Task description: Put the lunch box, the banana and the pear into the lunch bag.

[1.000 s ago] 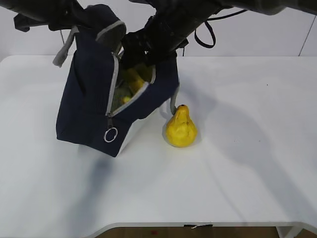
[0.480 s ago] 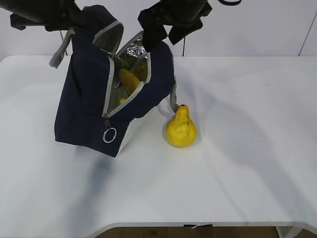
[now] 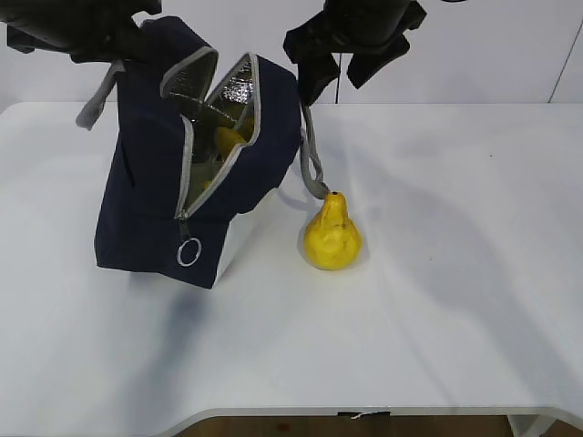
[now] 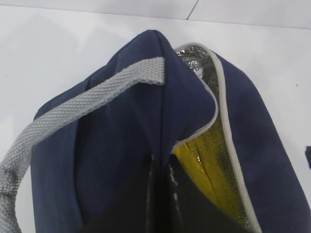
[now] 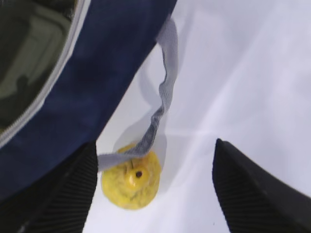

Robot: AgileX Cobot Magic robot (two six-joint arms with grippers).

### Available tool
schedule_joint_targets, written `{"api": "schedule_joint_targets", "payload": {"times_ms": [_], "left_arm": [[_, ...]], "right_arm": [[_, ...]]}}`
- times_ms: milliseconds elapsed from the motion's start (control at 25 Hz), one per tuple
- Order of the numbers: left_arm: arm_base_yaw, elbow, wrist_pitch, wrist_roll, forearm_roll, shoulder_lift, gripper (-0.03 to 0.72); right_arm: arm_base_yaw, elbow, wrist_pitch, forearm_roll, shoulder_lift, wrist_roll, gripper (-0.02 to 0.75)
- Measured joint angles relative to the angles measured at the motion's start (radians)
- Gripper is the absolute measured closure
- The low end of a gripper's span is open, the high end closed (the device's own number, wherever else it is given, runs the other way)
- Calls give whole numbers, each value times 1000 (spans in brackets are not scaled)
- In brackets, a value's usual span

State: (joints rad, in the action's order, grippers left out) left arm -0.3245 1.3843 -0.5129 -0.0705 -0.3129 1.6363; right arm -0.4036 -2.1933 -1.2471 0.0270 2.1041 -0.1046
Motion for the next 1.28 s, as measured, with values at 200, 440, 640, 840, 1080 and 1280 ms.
{"api": "schedule_joint_targets", "payload": {"times_ms": [200, 440, 640, 840, 1080, 1280], "left_arm": [[0, 0, -7, 0, 4, 0, 693], [0, 0, -11, 0, 6, 0, 693], [0, 0, -11, 0, 14, 0, 693], [0, 0, -11, 0, 43, 0, 693], [0, 0, -15, 0, 86, 0, 693], [0, 6, -26, 0, 102, 16, 693]], "right_arm": [[0, 115, 0, -2, -62, 2, 158], [0, 267, 0, 0, -107, 2, 163], [0, 314, 0, 37, -108, 0, 188], [0, 331, 2, 39, -108, -23, 193], [0, 331, 4, 45, -89, -49, 193], [0, 331, 4, 70, -62, -64, 193]]}}
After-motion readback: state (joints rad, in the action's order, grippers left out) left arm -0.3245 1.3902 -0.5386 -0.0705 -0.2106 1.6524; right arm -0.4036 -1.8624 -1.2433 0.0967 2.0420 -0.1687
